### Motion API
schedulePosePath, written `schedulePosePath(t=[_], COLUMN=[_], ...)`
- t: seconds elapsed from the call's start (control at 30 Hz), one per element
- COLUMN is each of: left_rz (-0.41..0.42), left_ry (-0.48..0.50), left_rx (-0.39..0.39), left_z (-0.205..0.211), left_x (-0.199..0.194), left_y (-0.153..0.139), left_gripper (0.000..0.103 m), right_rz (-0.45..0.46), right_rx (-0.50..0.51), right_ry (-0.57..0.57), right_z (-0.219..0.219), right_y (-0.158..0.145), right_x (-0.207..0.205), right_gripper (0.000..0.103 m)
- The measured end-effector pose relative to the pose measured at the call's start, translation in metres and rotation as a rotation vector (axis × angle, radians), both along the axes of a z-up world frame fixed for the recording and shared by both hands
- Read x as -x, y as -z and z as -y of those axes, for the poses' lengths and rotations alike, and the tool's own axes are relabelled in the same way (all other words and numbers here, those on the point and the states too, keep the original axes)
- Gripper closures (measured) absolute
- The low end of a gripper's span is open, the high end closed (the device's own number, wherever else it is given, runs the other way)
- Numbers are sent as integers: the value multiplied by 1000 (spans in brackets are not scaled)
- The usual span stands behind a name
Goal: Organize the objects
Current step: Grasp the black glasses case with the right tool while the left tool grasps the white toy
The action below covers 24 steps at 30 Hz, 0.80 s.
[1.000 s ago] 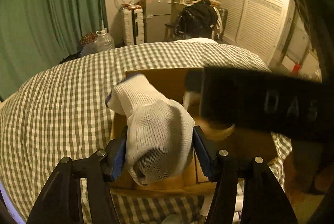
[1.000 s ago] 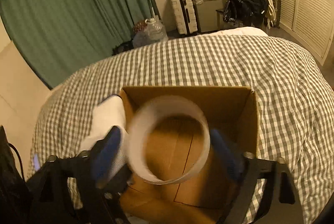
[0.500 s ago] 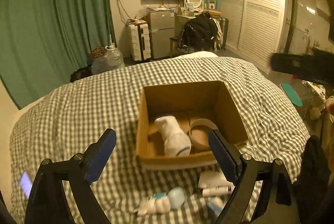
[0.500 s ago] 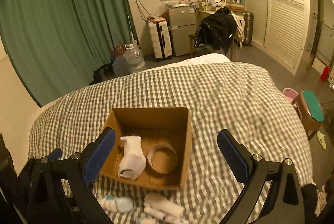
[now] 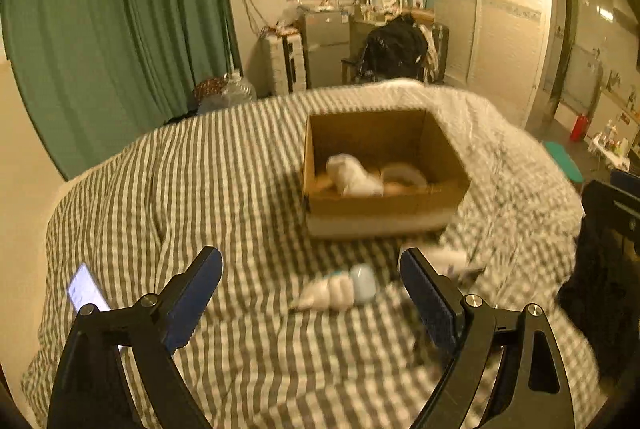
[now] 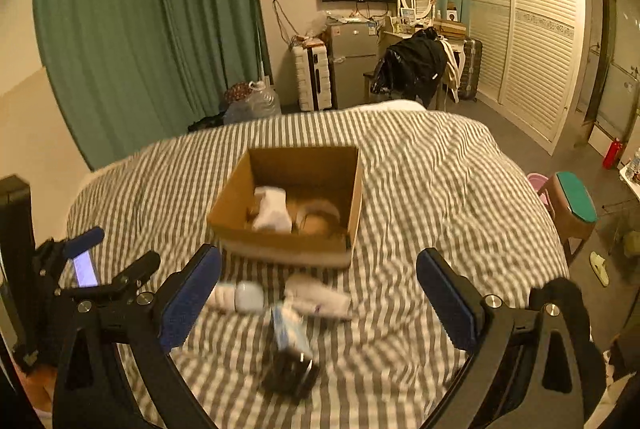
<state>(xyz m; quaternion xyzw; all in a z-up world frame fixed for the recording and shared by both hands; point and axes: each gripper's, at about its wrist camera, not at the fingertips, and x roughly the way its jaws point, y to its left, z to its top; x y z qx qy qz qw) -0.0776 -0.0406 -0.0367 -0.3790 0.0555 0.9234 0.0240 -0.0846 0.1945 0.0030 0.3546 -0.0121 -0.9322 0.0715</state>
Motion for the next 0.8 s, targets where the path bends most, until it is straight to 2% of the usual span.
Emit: schedulePosePath(t=[0.17, 0.37, 0.5, 0.63, 0.73, 0.8], left_rz=[72, 158, 196, 213, 237, 268], left_ry=[8, 5, -9, -12, -16, -19], left_rx=[32, 41, -9, -24, -34, -43], left_z=[0, 6, 15, 20, 24, 26], left_x=[-17, -22, -18, -13, -8, -4], left_y=[42, 82, 90, 94, 100, 105], left_gripper=[10, 10, 10, 10, 10, 10], right_rz=[57, 160, 209, 264, 292, 310], right_rx=[-26, -49, -90, -100, -102, -103], right_ry=[-16, -33, -36, -37, -36, -29], right_z=[9, 25, 35, 40, 43, 43], right_y=[42, 92, 122, 147, 159, 167], right_x=[-26, -25, -19, -9, -1, 3], right_gripper=[5, 5, 5, 5, 13, 22])
